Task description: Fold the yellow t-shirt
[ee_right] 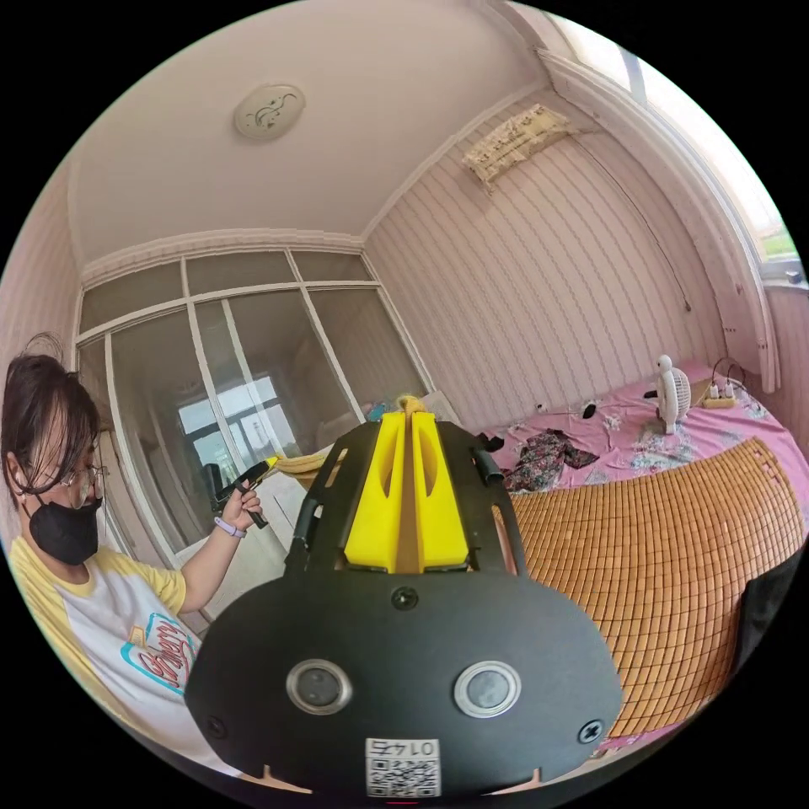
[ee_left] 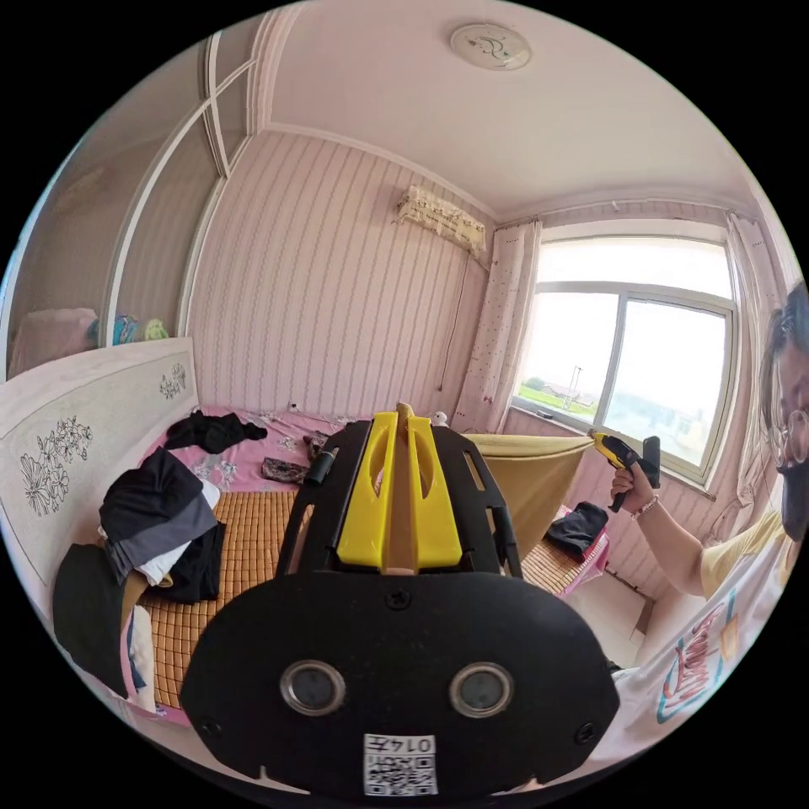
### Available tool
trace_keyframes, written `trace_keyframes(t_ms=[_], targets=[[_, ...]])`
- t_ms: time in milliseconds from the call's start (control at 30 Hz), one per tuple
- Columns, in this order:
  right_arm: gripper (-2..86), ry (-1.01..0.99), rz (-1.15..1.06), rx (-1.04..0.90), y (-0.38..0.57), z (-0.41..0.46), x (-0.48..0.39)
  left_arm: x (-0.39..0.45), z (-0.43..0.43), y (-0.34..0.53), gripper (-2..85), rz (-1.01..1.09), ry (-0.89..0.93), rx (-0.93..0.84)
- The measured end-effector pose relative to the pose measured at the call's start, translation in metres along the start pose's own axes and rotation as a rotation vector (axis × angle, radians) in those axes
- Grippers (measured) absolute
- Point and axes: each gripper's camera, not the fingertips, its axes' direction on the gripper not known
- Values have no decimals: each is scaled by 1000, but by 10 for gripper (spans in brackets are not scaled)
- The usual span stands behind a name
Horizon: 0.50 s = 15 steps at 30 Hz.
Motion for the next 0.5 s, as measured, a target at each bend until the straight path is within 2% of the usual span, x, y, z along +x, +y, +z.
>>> trace_keyframes(t_ms=[133,267,500], targets=[[8,-31,-139,93,-26,-41,-89,34,-74,-20,-4,12,52,200],[7,-75,-266,158,-39,-84,-169,67,-129,-26,-4,49,72,312],[8,-129,-443,242,-61,-127,-256,125,-205,-40,-3,201,74,512]])
